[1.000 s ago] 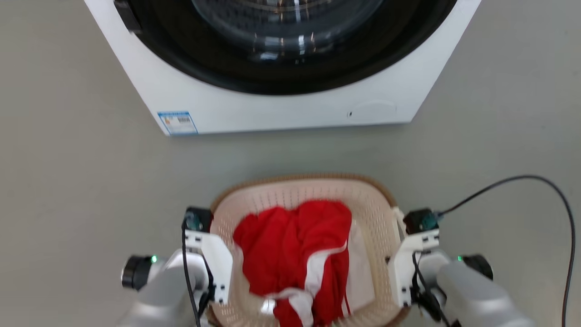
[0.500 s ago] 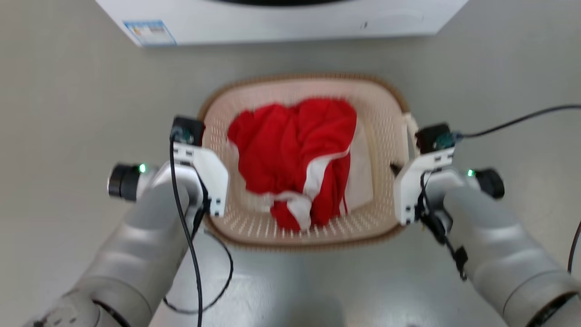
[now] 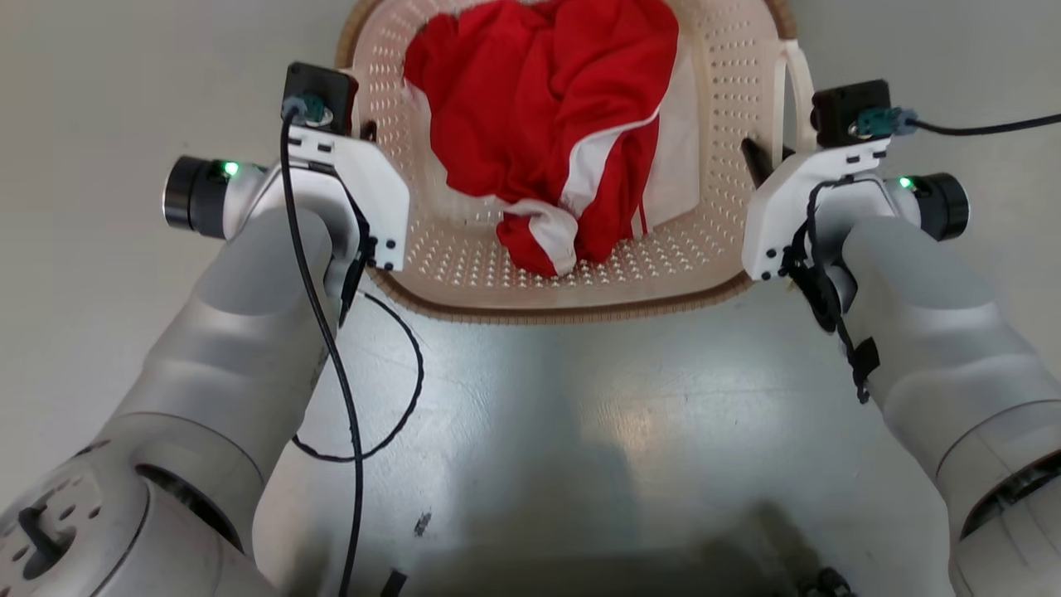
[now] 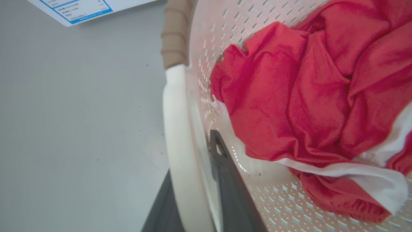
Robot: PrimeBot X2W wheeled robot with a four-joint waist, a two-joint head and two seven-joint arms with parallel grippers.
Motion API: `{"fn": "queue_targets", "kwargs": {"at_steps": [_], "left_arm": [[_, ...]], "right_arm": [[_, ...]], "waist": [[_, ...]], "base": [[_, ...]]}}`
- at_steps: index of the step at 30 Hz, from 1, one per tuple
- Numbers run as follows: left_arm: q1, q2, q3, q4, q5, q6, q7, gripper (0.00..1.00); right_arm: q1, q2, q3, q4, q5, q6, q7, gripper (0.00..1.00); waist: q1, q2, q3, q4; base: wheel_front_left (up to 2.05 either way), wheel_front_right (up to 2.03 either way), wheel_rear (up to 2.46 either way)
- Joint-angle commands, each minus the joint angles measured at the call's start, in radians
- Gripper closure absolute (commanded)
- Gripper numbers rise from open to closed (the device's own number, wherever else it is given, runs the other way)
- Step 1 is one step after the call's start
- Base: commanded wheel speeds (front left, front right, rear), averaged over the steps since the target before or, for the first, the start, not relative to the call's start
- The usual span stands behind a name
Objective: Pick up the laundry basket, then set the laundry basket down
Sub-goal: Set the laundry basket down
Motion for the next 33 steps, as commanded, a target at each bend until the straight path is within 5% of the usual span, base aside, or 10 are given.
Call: {"fn": "queue_targets", "kwargs": {"at_steps": [1, 33], "left_arm": [[-0.011, -0.002, -0.001, -0.010, 0.015, 0.001, -0.001, 1.00], [-0.082, 0.002, -0.007, 0.008, 0.003, 0.015, -0.028, 1.00]], "right_arm": [[-0.001, 0.038, 0.003, -0.021, -0.013, 0.016, -0.030, 1.00], [-0.015, 0.036, -0.230, -0.019, -0.246, 0.016, -0.050, 1.00]], "waist": [[0.0000, 0.0000, 0.031, 0.000], [0.0000, 0.0000, 0.118, -0.009]], "base": [[0.00, 0.00, 0.00], [0.00, 0.00, 0.00]]}}
